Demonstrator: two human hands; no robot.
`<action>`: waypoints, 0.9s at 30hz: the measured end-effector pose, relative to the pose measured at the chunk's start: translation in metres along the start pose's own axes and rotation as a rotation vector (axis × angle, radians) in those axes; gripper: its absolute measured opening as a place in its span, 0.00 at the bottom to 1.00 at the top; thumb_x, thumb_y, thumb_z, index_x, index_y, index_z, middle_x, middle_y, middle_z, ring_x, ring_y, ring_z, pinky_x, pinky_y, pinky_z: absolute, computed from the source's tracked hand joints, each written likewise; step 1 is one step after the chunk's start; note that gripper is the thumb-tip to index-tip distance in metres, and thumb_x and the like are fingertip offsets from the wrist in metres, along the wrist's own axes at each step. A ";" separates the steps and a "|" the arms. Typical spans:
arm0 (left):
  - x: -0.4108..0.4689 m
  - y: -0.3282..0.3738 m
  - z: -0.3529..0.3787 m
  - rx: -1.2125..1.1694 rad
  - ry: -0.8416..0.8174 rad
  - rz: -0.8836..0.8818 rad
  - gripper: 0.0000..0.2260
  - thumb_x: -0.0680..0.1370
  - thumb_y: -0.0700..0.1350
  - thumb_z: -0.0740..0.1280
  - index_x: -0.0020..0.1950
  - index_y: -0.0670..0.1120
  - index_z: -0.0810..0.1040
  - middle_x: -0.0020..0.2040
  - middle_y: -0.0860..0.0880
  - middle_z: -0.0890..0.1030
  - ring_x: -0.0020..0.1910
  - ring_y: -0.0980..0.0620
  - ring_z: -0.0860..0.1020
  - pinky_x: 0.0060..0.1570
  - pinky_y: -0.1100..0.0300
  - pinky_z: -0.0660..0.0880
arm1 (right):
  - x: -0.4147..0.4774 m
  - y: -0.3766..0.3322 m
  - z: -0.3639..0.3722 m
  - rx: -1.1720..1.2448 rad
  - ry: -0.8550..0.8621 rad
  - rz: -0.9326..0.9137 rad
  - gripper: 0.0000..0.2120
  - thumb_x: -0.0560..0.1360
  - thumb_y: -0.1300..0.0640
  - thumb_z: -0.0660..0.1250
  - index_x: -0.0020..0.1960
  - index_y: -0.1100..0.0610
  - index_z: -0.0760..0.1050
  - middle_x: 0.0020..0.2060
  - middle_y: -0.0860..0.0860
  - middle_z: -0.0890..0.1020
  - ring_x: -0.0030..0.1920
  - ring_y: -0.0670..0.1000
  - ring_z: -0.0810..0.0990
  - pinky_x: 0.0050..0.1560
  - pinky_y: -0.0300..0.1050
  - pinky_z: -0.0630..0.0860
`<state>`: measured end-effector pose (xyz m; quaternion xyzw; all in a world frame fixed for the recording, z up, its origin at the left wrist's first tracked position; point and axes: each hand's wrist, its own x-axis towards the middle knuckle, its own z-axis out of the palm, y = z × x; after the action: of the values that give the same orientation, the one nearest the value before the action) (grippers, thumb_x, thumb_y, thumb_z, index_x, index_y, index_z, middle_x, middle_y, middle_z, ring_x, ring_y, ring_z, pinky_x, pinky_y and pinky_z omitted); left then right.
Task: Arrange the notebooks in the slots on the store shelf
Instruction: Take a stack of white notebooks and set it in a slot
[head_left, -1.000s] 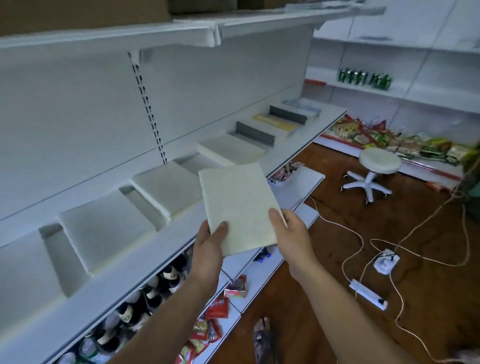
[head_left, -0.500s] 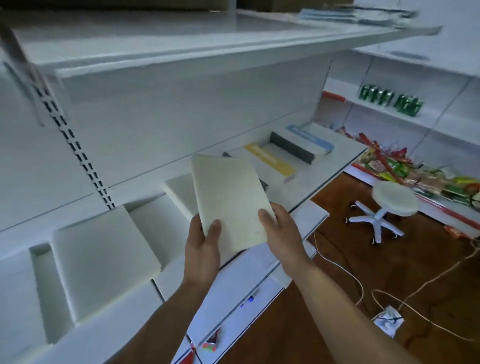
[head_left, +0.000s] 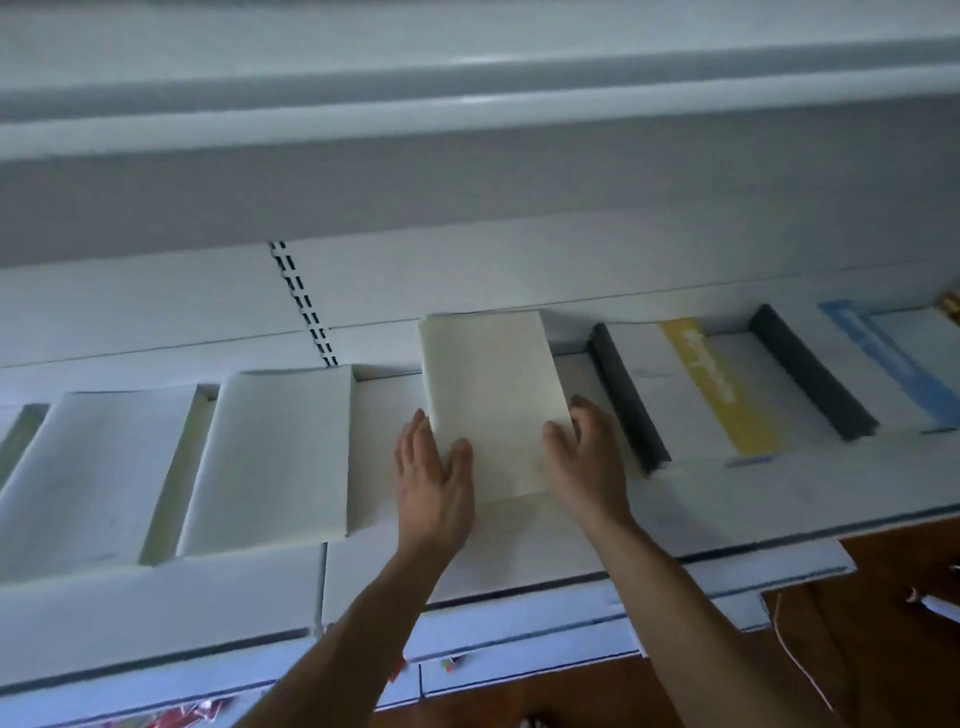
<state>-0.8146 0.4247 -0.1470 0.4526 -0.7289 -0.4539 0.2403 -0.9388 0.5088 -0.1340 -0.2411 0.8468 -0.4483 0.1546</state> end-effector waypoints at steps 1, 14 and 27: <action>0.000 0.001 0.003 0.001 0.015 -0.017 0.25 0.82 0.47 0.59 0.78 0.44 0.56 0.77 0.45 0.60 0.76 0.48 0.56 0.75 0.49 0.54 | 0.003 0.004 0.000 -0.012 -0.019 0.008 0.15 0.79 0.56 0.61 0.64 0.60 0.70 0.56 0.47 0.70 0.54 0.45 0.71 0.51 0.35 0.64; 0.002 0.003 0.007 -0.093 -0.085 -0.126 0.36 0.77 0.58 0.62 0.79 0.52 0.49 0.77 0.49 0.59 0.75 0.49 0.61 0.73 0.44 0.61 | 0.007 0.022 -0.017 0.147 -0.182 0.024 0.28 0.80 0.53 0.60 0.78 0.49 0.54 0.76 0.45 0.59 0.75 0.46 0.58 0.66 0.37 0.56; 0.011 0.016 0.012 -0.461 -0.196 -0.212 0.32 0.80 0.51 0.63 0.80 0.54 0.51 0.76 0.50 0.63 0.72 0.49 0.66 0.73 0.47 0.62 | 0.009 0.027 -0.013 0.189 -0.300 -0.022 0.31 0.81 0.55 0.59 0.78 0.48 0.47 0.77 0.42 0.53 0.75 0.42 0.53 0.69 0.35 0.52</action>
<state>-0.8359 0.4237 -0.1396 0.4136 -0.5749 -0.6720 0.2166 -0.9596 0.5263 -0.1497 -0.2990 0.7658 -0.4864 0.2960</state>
